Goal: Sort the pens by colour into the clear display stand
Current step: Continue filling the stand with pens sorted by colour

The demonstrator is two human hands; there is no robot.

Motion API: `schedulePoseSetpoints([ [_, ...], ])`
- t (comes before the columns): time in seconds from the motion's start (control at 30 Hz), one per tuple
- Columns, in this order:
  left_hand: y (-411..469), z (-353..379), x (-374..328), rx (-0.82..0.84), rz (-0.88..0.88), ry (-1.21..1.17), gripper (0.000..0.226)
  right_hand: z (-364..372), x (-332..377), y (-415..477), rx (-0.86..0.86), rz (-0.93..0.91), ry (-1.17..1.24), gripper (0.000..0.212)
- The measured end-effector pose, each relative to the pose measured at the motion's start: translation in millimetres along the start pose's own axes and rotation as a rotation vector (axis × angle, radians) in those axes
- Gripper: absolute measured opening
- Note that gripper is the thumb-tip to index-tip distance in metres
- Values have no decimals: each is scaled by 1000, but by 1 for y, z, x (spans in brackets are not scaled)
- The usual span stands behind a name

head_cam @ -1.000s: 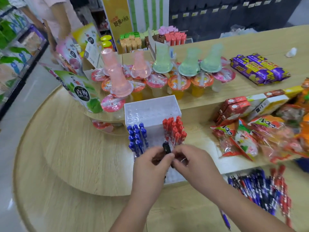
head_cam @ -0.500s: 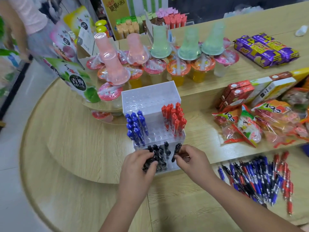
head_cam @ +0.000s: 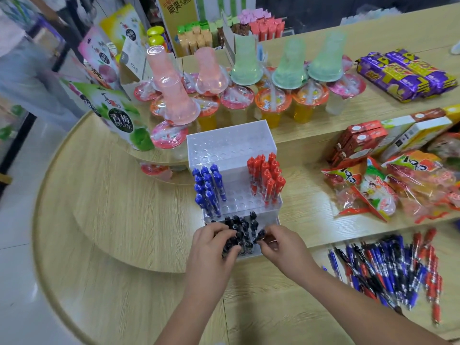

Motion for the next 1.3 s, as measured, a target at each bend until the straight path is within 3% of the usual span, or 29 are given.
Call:
schedulePoseSetpoints([
  [0.4, -3, 6, 6, -12, 38, -18, 34, 6, 6, 7, 105, -52, -307, 21],
  [0.73, -4, 7, 5, -42, 55, -35, 31, 2, -2, 4, 63, -55, -242, 23],
  [0.9, -6, 4, 3, -105, 109, -5, 28, -37, -31, -39, -144, 25, -81, 19],
  [1.1, -32, 23, -53, -311, 348, 35, 20, -95, -94, -138, -313, 316, -20, 13],
  [1.2, -51, 73, -87, -205, 436, -60, 18, -108, -123, -177, -337, 417, -17, 12],
  [1.3, -62, 140, -106, 83, 236, -121, 18, -108, -154, -206, -316, 496, -76, 17],
])
Point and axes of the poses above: each hand's wrist, its own y-axis towards the middle knuckle, its own z-axis out of the palm, x = y × z, the point moved 3 cm from there along y, towards the middle knuckle, and after that the axes turned 15 degrees about -z, right-handed, at the moved point
